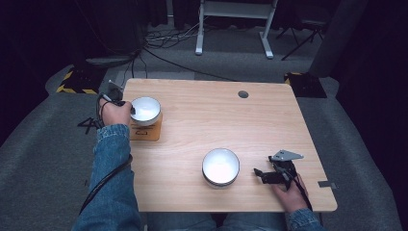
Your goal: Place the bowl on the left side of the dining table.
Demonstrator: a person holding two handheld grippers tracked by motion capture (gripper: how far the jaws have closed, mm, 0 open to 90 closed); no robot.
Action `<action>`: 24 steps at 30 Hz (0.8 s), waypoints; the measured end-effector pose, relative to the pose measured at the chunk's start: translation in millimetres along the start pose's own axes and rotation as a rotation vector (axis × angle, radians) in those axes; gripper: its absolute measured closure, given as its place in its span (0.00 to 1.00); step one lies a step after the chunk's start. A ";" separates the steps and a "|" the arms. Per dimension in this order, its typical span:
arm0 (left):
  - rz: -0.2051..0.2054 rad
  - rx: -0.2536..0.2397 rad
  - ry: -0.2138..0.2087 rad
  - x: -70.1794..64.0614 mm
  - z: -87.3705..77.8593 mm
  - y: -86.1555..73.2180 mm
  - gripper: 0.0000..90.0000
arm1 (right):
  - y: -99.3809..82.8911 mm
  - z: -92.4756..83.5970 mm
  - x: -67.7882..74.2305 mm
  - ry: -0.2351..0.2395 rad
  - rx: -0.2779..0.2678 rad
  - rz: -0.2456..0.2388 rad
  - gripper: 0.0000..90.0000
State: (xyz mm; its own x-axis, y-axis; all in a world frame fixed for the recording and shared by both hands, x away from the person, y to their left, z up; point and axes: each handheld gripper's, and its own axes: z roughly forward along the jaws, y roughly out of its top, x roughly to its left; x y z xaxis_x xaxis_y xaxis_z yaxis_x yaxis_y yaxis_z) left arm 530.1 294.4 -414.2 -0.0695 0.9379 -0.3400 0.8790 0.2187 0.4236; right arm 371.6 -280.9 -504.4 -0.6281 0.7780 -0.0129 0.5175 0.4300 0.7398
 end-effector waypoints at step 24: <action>-0.026 0.007 0.050 19.8 14.3 -6.6 0.91 | 0.0 -0.1 -0.1 0.001 0.000 -0.002 0.16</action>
State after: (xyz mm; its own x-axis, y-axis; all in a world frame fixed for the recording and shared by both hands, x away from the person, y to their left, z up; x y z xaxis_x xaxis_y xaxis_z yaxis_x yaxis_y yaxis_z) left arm 529.6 307.7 -435.7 -0.1157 0.9441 -0.3086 0.8800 0.2415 0.4090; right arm 371.6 -281.1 -504.4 -0.6296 0.7768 -0.0139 0.5162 0.4316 0.7397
